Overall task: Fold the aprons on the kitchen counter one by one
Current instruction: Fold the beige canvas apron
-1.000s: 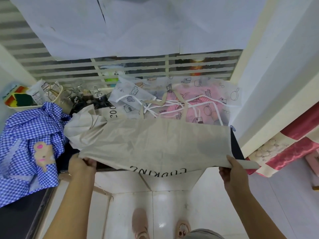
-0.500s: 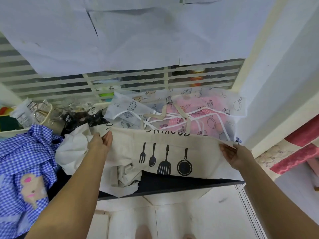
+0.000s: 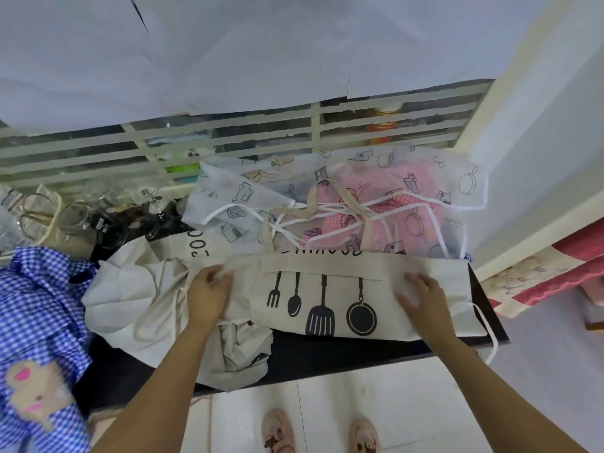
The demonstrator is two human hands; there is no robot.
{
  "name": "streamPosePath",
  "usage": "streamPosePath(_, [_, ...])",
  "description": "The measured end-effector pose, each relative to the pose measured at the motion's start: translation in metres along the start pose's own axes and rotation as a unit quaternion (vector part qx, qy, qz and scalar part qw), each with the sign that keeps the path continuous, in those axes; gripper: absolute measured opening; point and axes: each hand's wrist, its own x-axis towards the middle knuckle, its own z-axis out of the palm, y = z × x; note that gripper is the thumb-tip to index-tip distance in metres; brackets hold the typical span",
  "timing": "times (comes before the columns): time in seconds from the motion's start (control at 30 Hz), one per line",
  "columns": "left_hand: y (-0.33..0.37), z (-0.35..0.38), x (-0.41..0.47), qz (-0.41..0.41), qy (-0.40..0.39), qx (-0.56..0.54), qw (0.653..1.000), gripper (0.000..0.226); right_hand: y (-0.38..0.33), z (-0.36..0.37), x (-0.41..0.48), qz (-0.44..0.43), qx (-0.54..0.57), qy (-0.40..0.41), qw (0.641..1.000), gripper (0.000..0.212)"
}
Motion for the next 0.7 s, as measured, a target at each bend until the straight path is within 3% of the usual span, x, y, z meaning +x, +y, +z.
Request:
streamPosePath(0.07, [-0.001, -0.013, -0.014, 0.02, 0.024, -0.017, 0.999, 0.029, -0.014, 0.008, -0.023, -0.078, 0.005, -0.007, 0.997, 0.065])
streamPosePath(0.17, [-0.02, -0.032, -0.027, 0.054, 0.042, 0.005, 0.998, 0.028, -0.032, 0.023, -0.054, -0.183, -0.033, -0.091, 0.978, 0.083])
streamPosePath(0.23, [-0.033, -0.04, -0.032, 0.023, 0.061, 0.015, 0.998, 0.034, -0.037, 0.036, -0.069, -0.209, -0.076, -0.122, 0.967, 0.086])
streamPosePath(0.33, [-0.043, -0.047, -0.04, -0.082, 0.086, -0.007, 0.993, 0.043, -0.032, 0.055, -0.075, -0.193, -0.1, -0.087, 0.972, 0.076])
streamPosePath(0.4, [-0.046, -0.046, -0.043, -0.141, 0.085, -0.054, 0.985, 0.034, -0.028, 0.06, -0.074, -0.172, -0.097, -0.054, 0.979, 0.072])
streamPosePath(0.53, [-0.041, -0.046, -0.041, -0.254, 0.023, -0.201, 0.946, 0.031, -0.019, 0.064, -0.068, -0.199, -0.127, -0.005, 0.972, 0.07])
streamPosePath(0.6, [-0.038, -0.046, -0.039, -0.277, 0.0, -0.265, 0.924, 0.022, -0.015, 0.064, -0.065, -0.22, -0.149, 0.008, 0.964, 0.071])
streamPosePath(0.7, [-0.037, -0.043, -0.037, -0.262, 0.007, -0.276, 0.924, 0.017, -0.008, 0.063, -0.06, -0.236, -0.181, 0.013, 0.955, 0.071])
